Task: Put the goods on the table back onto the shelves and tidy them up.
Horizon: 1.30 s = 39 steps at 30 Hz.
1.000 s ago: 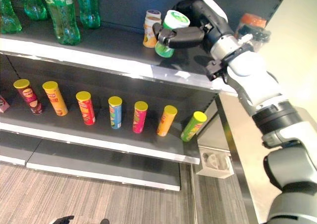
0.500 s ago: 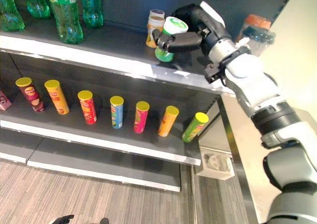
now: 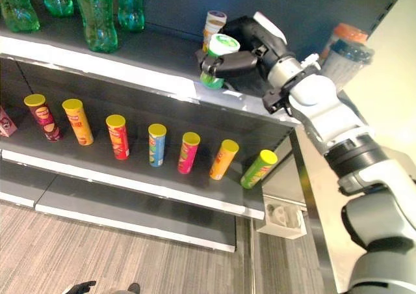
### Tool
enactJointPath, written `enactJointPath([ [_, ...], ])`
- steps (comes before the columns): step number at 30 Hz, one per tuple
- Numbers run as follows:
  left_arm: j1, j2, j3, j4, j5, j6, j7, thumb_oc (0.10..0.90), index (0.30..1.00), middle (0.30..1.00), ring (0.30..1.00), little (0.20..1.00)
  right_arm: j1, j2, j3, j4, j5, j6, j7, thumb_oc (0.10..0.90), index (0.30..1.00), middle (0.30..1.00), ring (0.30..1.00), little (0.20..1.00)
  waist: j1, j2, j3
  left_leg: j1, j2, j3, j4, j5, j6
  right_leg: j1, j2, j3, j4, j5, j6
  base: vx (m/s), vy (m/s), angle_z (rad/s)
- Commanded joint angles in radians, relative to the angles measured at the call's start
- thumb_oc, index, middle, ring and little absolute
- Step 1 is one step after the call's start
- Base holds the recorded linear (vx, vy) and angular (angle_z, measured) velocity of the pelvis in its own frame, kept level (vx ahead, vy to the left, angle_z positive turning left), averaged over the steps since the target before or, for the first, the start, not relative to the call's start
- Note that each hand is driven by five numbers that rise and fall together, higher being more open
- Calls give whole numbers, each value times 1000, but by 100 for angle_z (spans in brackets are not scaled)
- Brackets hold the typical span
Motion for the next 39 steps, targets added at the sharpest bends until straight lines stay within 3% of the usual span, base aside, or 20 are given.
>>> enactJointPath([
  [1, -36, 48, -34, 11, -30, -43, 13, 800, 900, 900, 900, 900, -187, -16, 4, 65, 4, -59, -41, 400, 300, 300, 300, 300, 29, -32, -43, -25, 34, 28, 17, -78, -37, -22, -102, -40, 69, -32, 78, 0, 0, 0],
  [14, -35, 41, -33, 46, -34, -35, 19, 800, 900, 900, 900, 900, -266, 41, 50, 162, -105, -36, -44, 400, 300, 300, 300, 300, 33, -22, -59, -34, 27, 32, 14, -79, -36, -26, -105, -42, 59, -20, 81, 0, 0, 0],
  [25, -49, 39, -59, 39, -26, -36, 13, 800, 900, 900, 900, 900, -274, 96, -3, 270, -150, -23, -73, 400, 300, 300, 300, 300, 47, -6, -74, -40, 21, 17, 12, -80, -31, -21, -106, -58, 51, -16, 85, 2, 4, 2],
  [39, -54, 37, -69, 35, -15, -36, 11, 800, 900, 900, 900, 900, -276, 106, 17, 206, -155, -25, -58, 400, 300, 300, 300, 300, 50, -9, -74, -45, 14, 7, 13, -85, -25, -20, -110, -67, 55, -15, 86, 2, 2, 3],
])
